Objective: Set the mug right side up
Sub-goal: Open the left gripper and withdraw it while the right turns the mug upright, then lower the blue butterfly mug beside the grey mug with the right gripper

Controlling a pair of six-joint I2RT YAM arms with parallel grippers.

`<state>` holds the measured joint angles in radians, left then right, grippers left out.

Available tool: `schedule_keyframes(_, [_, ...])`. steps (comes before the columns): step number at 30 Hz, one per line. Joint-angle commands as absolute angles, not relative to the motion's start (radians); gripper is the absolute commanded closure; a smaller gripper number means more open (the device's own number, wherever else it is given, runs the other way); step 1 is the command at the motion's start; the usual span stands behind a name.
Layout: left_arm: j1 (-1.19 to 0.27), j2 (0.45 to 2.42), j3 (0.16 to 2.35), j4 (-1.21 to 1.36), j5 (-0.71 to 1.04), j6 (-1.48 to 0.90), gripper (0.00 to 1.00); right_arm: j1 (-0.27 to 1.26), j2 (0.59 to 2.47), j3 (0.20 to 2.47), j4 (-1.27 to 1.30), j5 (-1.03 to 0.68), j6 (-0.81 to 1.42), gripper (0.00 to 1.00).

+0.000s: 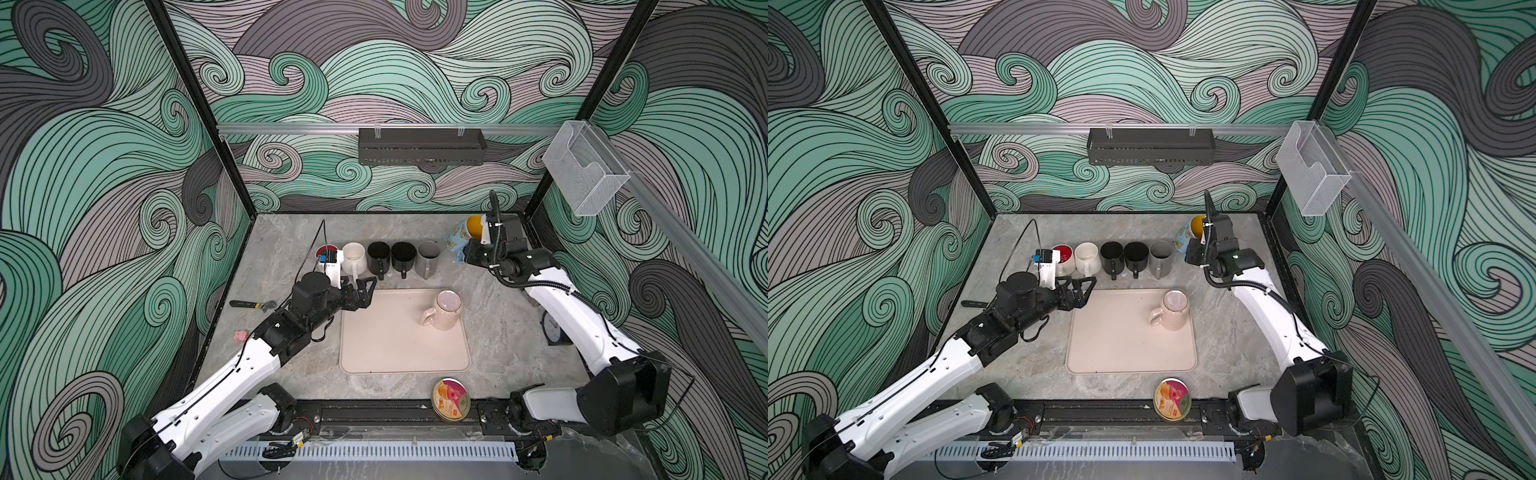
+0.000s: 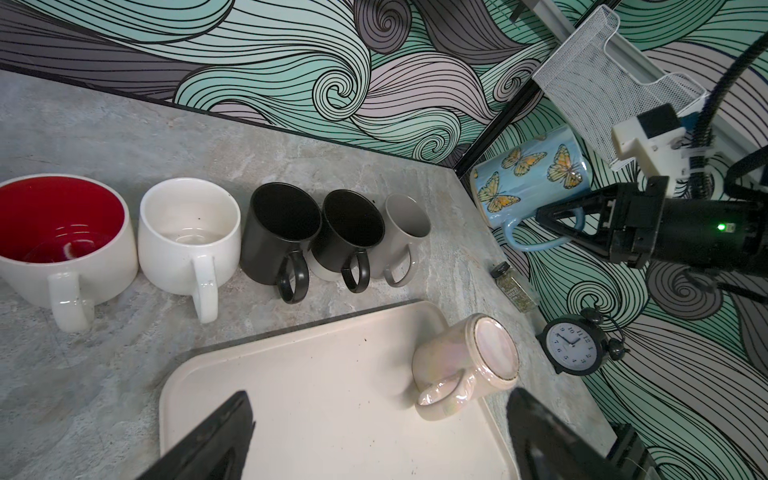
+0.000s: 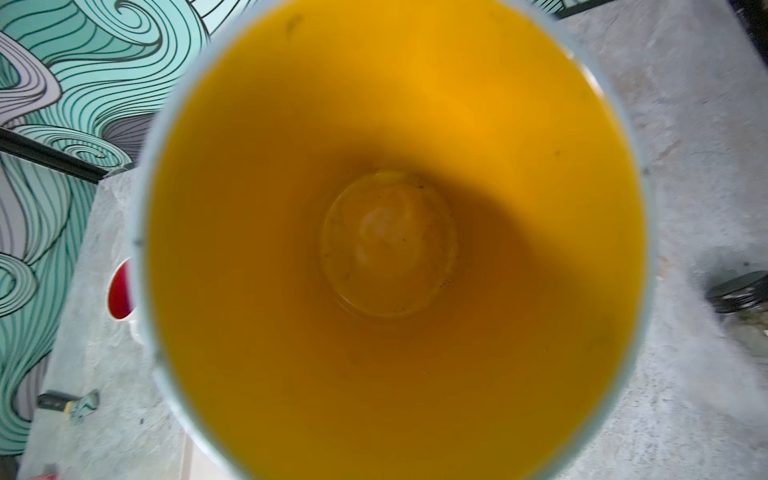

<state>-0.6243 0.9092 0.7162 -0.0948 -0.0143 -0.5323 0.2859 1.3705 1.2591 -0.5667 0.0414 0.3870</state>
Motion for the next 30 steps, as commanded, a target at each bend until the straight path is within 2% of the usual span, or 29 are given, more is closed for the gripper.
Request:
schedule_keyframes(1, [-0.621, 0.938, 0.718, -0.09, 0.002, -0.505, 0.04, 0.285, 1.393, 1.322, -0.532, 0.145, 0.294, 1.0])
schedule_keyframes(30, [-0.621, 0.974, 0.71, -0.061, 0.043, -0.537, 0.04, 0.285, 1.694, 1.312, -0.431, 0.175, 0.237, 1.0])
